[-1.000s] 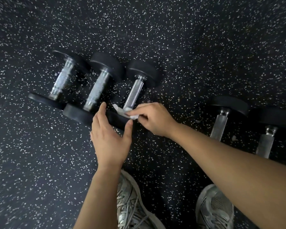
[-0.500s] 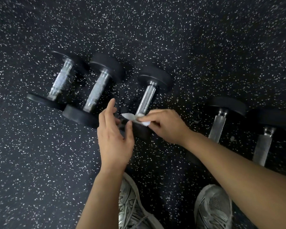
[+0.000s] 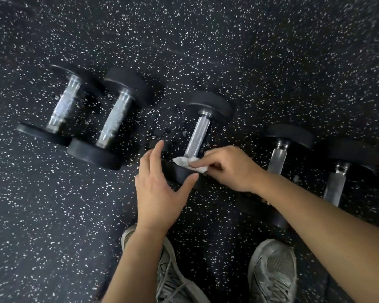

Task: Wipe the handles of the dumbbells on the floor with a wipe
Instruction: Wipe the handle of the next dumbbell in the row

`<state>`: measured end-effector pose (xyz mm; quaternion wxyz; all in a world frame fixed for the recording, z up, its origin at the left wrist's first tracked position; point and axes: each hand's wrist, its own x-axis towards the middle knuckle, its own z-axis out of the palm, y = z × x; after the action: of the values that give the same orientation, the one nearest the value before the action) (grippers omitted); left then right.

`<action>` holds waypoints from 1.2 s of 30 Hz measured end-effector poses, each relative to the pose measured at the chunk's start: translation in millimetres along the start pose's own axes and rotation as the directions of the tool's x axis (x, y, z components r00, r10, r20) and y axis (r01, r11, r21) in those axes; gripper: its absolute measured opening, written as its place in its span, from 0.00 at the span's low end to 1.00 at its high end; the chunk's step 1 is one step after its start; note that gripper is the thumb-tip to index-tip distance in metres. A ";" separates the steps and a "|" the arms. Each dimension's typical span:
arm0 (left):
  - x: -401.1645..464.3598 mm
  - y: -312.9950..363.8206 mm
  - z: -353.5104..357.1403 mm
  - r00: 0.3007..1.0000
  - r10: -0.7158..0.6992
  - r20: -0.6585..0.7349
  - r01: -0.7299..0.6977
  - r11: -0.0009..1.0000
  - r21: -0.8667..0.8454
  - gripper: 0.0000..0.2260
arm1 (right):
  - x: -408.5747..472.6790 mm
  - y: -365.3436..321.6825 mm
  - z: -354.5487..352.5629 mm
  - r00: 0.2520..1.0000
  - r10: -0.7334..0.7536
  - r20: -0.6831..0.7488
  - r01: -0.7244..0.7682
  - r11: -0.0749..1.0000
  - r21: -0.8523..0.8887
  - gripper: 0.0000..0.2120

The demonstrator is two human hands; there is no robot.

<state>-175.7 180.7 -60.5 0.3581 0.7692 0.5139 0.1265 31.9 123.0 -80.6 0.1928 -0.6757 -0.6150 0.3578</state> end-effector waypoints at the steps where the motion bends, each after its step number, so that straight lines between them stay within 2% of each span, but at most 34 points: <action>1: -1.1 0.3 0.6 1.000 -0.005 -0.008 0.005 1.000 -0.009 0.38 | -0.5 1.4 -2.9 0.996 0.010 -0.087 -0.009 1.000 0.006 0.17; 2: -2.1 0.0 1.8 1.000 -0.017 -0.017 0.017 1.000 -0.022 0.34 | 0.6 4.1 -6.6 0.976 0.041 -0.214 -0.033 0.999 0.039 0.18; 4: -3.3 -1.3 4.4 0.999 -0.036 -0.031 0.035 0.999 -0.038 0.30 | 5.8 10.7 -15.5 0.888 0.104 -0.448 -0.080 0.994 0.072 0.18; 5: -3.8 -1.1 5.9 0.999 -0.041 -0.033 0.040 0.998 -0.045 0.30 | 9.0 13.4 -18.6 0.848 0.121 -0.516 -0.110 0.993 0.052 0.17; 6: -4.4 -0.7 7.6 0.998 -0.048 -0.030 0.047 0.997 -0.057 0.32 | 10.7 15.6 -19.1 0.838 0.134 -0.528 -0.141 0.990 0.027 0.17; 8: -5.0 1.1 10.4 0.998 -0.057 -0.022 0.055 0.996 -0.070 0.35 | 6.4 14.4 -9.9 0.891 0.146 -0.430 -0.162 0.987 -0.001 0.16; 11: -4.9 3.2 13.9 0.998 -0.053 0.013 0.054 0.997 -0.060 0.42 | -14.5 8.8 6.4 0.978 0.046 -0.201 -0.049 0.999 -0.008 0.19; 13: -5.0 5.7 15.5 0.996 -0.063 0.056 0.065 0.997 -0.046 0.47 | -24.0 8.9 5.1 0.998 -0.013 -0.059 0.012 1.000 -0.016 0.21; 14: -5.7 7.5 16.7 0.994 -0.065 0.083 0.068 0.997 -0.030 0.48 | -25.6 9.5 1.6 0.998 -0.018 -0.061 0.017 1.000 -0.018 0.21; 16: -9.1 10.7 19.9 0.991 -0.058 0.123 0.059 0.998 -0.003 0.47 | -24.3 13.1 -6.3 0.977 0.022 -0.214 -0.020 1.000 0.012 0.19; 18: -13.4 10.8 23.1 0.993 -0.048 0.112 0.049 0.999 -0.010 0.40 | -20.3 18.8 -15.0 0.912 0.087 -0.401 -0.082 0.996 0.030 0.18; 20: -16.1 10.0 25.2 0.994 -0.054 0.093 0.056 0.998 -0.024 0.35 | -16.7 22.0 -19.2 0.870 0.128 -0.476 -0.149 0.989 -0.006 0.17; 23: -15.8 12.1 27.0 0.994 -0.055 0.098 0.057 0.998 -0.021 0.36 | -22.9 19.6 -12.6 0.912 0.138 -0.387 -0.173 0.983 -0.056 0.17; 27: -13.0 15.6 26.3 0.993 -0.053 0.105 0.054 0.998 -0.010 0.45 | -34.1 16.3 -14.6 0.991 0.042 -0.130 -0.050 0.997 -0.062 0.19; 28: -13.0 16.0 26.1 0.993 -0.056 0.105 0.057 0.998 -0.011 0.46 | -34.2 17.7 -17.9 0.990 0.043 -0.132 -0.049 0.998 -0.049 0.19; 32: -14.6 18.2 28.7 0.995 -0.053 0.090 0.052 0.999 0.014 0.49 | -35.7 24.7 -19.9 0.906 0.151 -0.395 -0.183 0.982 -0.044 0.18; 34: -14.9 19.1 31.9 0.992 -0.068 0.111 0.066 0.998 0.020 0.51 | -41.8 20.3 -12.1 0.931 0.145 -0.335 -0.175 0.983 -0.060 0.19; 36: -14.7 21.0 35.4 0.987 -0.075 0.139 0.071 0.997 0.031 0.52 | -49.3 13.2 -8.0 0.985 0.100 -0.138 -0.106 0.994 -0.041 0.20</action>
<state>-147.5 148.3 -68.8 0.3875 0.7615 0.5169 0.0523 47.4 74.4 -72.3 0.1993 -0.7339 -0.5730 0.3055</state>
